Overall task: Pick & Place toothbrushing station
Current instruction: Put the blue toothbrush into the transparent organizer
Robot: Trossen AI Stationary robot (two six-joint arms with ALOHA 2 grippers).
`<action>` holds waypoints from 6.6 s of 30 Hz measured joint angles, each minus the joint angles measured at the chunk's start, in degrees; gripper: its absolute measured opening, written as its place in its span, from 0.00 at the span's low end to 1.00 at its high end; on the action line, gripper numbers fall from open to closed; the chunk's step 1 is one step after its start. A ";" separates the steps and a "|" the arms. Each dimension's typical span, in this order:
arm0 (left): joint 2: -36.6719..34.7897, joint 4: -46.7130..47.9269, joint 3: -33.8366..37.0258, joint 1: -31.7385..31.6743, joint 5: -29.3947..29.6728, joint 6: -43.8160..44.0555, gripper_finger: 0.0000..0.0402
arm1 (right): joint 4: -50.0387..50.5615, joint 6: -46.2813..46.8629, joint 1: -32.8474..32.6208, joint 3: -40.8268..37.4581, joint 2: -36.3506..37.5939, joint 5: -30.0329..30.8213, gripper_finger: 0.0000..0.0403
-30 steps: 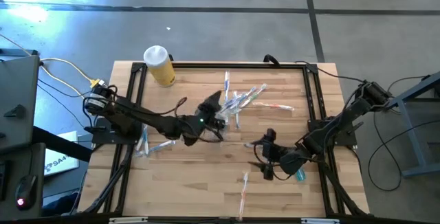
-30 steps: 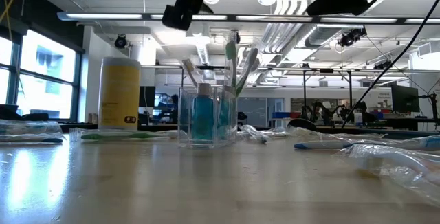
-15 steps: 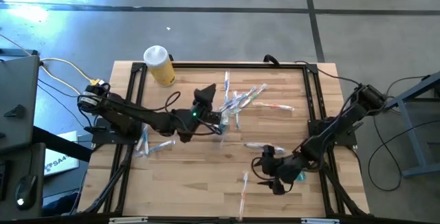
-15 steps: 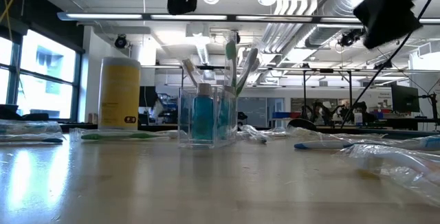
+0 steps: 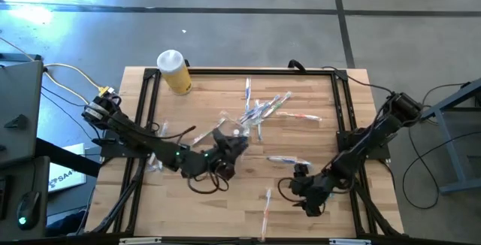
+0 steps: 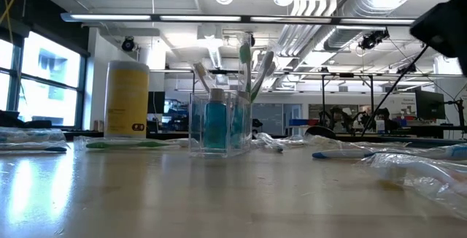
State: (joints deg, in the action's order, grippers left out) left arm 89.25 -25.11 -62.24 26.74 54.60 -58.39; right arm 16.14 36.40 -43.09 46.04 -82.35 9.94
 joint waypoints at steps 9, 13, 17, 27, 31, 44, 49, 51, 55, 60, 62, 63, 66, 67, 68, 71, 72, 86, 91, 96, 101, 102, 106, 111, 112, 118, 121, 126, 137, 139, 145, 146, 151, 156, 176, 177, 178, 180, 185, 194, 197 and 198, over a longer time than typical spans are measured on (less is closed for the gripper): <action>3.23 4.69 -0.64 -5.34 -21.31 27.00 0.37 | 0.09 8.48 -8.31 0.02 0.02 5.05 0.70; 9.55 5.14 -4.83 -6.77 -23.07 28.64 0.37 | 0.30 13.04 -12.39 0.04 0.04 8.42 0.68; 17.62 10.82 -13.48 -7.05 -26.79 26.98 0.37 | 0.31 18.25 -16.97 0.07 -0.18 12.47 0.67; 32.20 33.42 -36.12 -9.97 -31.47 36.42 0.37 | 0.78 28.75 -26.16 0.07 -0.59 23.59 0.67; 35.25 32.23 -38.68 -11.51 -37.02 41.67 0.37 | 0.97 29.75 -28.73 0.07 -0.59 27.68 0.67; 41.49 27.62 -39.15 -12.50 -35.50 47.02 0.37 | 1.58 27.94 -30.47 0.07 -0.59 28.61 0.67; 43.60 27.88 -39.12 -12.97 -28.19 50.00 0.37 | 1.73 26.83 -30.47 0.07 -0.59 28.55 0.67; 43.80 27.75 -39.12 -13.67 -27.19 51.97 0.37 | 1.80 26.64 -30.47 0.07 -0.59 28.54 0.67; 44.09 28.21 -39.13 -14.76 -29.30 55.31 0.37 | 2.05 26.34 -30.47 0.07 -0.59 28.52 0.67; 44.74 29.19 -39.10 -15.31 -34.63 56.19 0.37 | 2.51 26.34 -30.47 0.07 -0.59 28.50 0.67; 44.63 29.62 -39.15 -15.23 -35.43 56.06 0.37 | 2.54 26.32 -30.47 0.04 -0.59 28.52 0.67; 44.63 30.22 -39.15 -15.19 -35.77 56.08 0.37 | 2.56 26.32 -30.47 0.04 -0.59 28.52 0.67; 44.65 32.24 -39.15 -15.18 -35.84 56.87 0.37 | 2.97 26.32 -30.42 0.04 -0.59 28.58 0.67; 44.65 32.84 -39.15 -15.34 -35.85 57.18 0.37 | 3.07 26.32 -30.42 0.04 -0.59 28.59 0.67; 44.69 33.83 -39.15 -15.48 -35.83 57.30 0.37 | 3.12 26.31 -30.42 0.04 -0.59 28.61 0.67; 45.42 35.35 -39.18 -15.72 -35.74 59.30 0.37 | 3.12 26.28 -30.40 0.04 -0.59 28.82 0.67; 45.35 36.04 -39.23 -15.95 -35.68 59.87 0.37 | 3.13 26.28 -30.40 0.02 -0.59 29.03 0.67; 45.75 38.94 -40.50 -13.96 -35.34 63.20 0.04 | 3.02 25.79 -30.29 0.02 -0.59 30.22 0.67; 46.24 47.06 -46.94 -11.25 -30.91 62.25 0.00 | 3.02 23.84 -30.29 0.02 -0.59 30.92 0.67; 45.95 57.75 -57.51 -8.14 -25.19 61.83 0.00 | 3.53 22.89 -30.29 0.02 -0.59 31.82 0.67; 45.70 69.04 -66.53 -5.42 -17.85 63.43 0.00 | 3.42 20.31 -30.29 0.02 -0.59 31.97 0.67; 45.70 72.44 -68.54 -4.88 -15.72 64.48 0.00 | 3.39 20.06 -30.29 0.02 -0.59 32.02 0.67; 43.28 87.90 -71.49 -3.53 -6.25 75.16 0.00 | 3.42 19.17 -30.29 0.02 -0.59 32.17 0.67; 38.83 105.88 -69.94 -2.47 -2.33 92.98 0.00 | 3.39 17.63 -30.29 0.02 -0.59 32.19 0.67; 38.31 107.32 -69.94 -2.00 -0.89 94.51 0.00 | 3.37 17.11 -30.29 0.02 -0.59 32.40 0.67; 35.25 112.80 -69.92 1.25 3.07 98.79 0.00 | 3.37 13.35 -30.29 0.02 -0.59 36.29 0.67; 34.22 115.24 -69.91 1.71 4.27 100.11 0.00 | 3.39 12.76 -30.29 0.02 -0.59 36.63 0.67; 29.15 115.03 -64.48 1.86 4.21 98.11 0.00 | 3.39 12.20 -30.29 0.02 -0.61 36.62 0.67; 2.64 105.35 -28.14 -3.39 2.09 103.68 0.00 | 6.30 11.72 -30.25 0.02 -0.61 42.04 0.67; -3.53 92.05 -19.19 -3.58 0.67 100.72 0.00 | 7.35 11.51 -30.25 0.02 -0.61 43.84 0.67; -15.49 34.30 6.45 -2.23 -10.18 72.92 0.00 | 8.60 10.58 -30.25 0.02 -0.61 46.16 0.67; -15.83 24.50 9.59 -2.29 -12.74 68.72 0.00 | 8.58 10.46 -30.25 0.02 -0.61 46.29 0.67; -13.88 -10.25 20.74 -2.96 -19.68 58.95 0.00 | 8.59 10.84 -30.23 0.02 -0.61 46.57 0.67; -4.04 -31.67 26.44 -5.78 -24.59 61.59 0.00 | 8.20 10.91 -30.24 -0.37 -0.61 47.54 0.67; 21.22 -64.51 28.72 -8.91 -27.04 60.79 0.00 | 5.01 11.96 -29.72 -2.10 -0.61 46.46 0.67; 21.22 -64.53 29.22 -8.74 -26.46 61.57 0.00 | 5.05 11.96 -29.72 -2.10 -0.61 46.39 0.67; 21.22 -64.51 29.70 -8.71 -25.45 62.00 0.00 | 5.06 11.97 -29.74 -2.10 -0.61 46.27 0.67; 21.21 -64.57 30.80 -8.04 -23.98 62.91 0.00 | 5.04 11.98 -29.74 -2.10 -0.61 45.99 0.67; 21.20 -64.57 33.34 -5.67 -18.34 63.77 0.00 | 5.10 11.88 -29.74 -2.10 -0.61 45.65 0.67; 21.20 -64.64 33.31 -4.58 -17.58 64.67 0.00 | 5.05 11.35 -29.50 -2.10 -0.61 47.05 0.67; 21.20 -64.66 33.28 -4.60 -17.57 64.67 0.00 | 4.78 11.35 -29.50 -2.09 -0.61 47.47 0.67; 21.20 -64.66 33.18 -4.60 -17.56 64.68 0.00 | 4.63 11.34 -29.50 -2.10 -0.61 47.67 0.67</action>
State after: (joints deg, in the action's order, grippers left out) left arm 110.45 -89.78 -29.06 22.13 37.04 6.29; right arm 20.77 47.73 -72.60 43.94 -82.96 57.61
